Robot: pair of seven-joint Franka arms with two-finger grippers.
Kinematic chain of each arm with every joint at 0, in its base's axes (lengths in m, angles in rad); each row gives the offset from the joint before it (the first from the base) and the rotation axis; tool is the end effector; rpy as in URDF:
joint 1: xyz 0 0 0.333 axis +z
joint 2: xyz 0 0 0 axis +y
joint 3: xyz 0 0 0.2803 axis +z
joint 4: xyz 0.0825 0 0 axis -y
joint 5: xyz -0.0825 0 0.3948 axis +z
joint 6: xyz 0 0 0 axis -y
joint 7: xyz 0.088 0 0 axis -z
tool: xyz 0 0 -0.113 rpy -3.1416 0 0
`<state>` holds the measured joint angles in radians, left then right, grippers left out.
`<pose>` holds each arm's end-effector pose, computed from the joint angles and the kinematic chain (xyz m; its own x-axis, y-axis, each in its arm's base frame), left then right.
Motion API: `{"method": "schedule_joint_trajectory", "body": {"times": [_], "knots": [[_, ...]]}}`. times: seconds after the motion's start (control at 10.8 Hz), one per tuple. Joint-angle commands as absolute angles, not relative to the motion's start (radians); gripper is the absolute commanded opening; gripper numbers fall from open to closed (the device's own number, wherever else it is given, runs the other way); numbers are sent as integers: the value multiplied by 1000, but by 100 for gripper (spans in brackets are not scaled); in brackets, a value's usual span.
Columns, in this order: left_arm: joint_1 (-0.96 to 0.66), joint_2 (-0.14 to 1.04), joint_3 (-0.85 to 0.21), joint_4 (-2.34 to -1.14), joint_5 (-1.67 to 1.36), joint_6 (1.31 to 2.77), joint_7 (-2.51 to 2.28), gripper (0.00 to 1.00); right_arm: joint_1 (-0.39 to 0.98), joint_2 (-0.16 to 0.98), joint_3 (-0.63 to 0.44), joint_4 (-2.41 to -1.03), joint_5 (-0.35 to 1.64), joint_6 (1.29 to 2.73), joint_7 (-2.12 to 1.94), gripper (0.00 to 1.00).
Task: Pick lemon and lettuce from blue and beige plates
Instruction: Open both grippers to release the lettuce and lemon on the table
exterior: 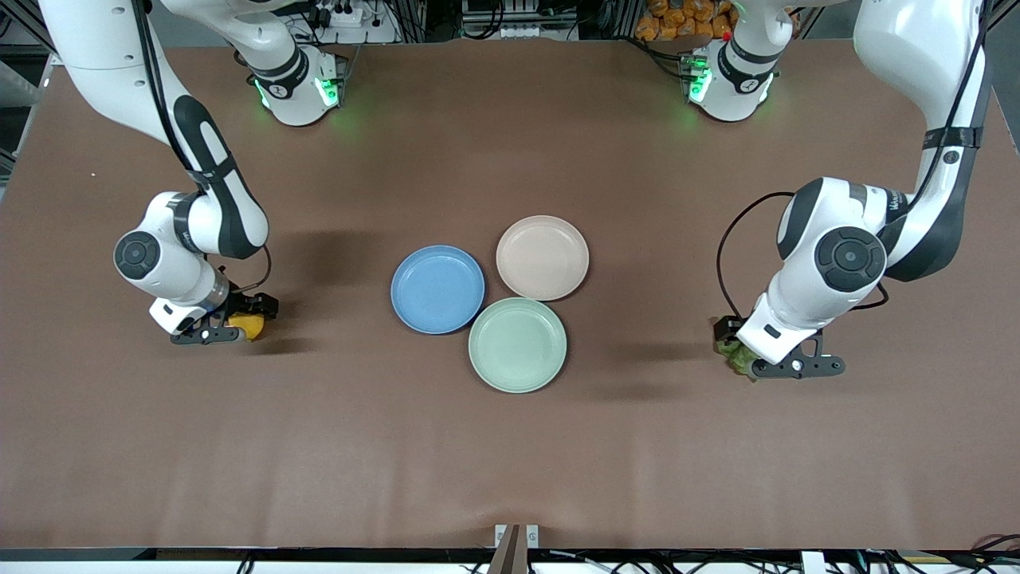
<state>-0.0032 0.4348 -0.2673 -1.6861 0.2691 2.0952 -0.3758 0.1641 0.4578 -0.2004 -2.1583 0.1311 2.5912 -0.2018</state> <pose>0.6420 -0.1494 0.3104 0.9994 -0.0093 0.0323 -0.0055 -0.9932 -0.1161 0.5535 -0.0282 0.1380 0.9973 0.0725 -0.0148 0.0728 -0.9972 0.0184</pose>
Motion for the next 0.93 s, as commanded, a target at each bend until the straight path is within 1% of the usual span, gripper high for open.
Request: {"method": "schedule_joint_trajectory", "body": {"times": [0.0,0.37,0.65,0.83], "knots": [[3,422,-273,-1697,244,2089,-368,100,161,451,-196,-2117,135,2518,-198,100],[6,420,-275,-1700,242,2082,-365,100,160,445,-198,-2054,135,2425,-198,100],[5,425,-275,-1703,239,2082,-373,100,153,440,-199,-1968,135,2306,-198,100],[6,420,-275,-1703,233,2082,-368,100,152,428,-199,-1930,133,2261,-198,100]]}}
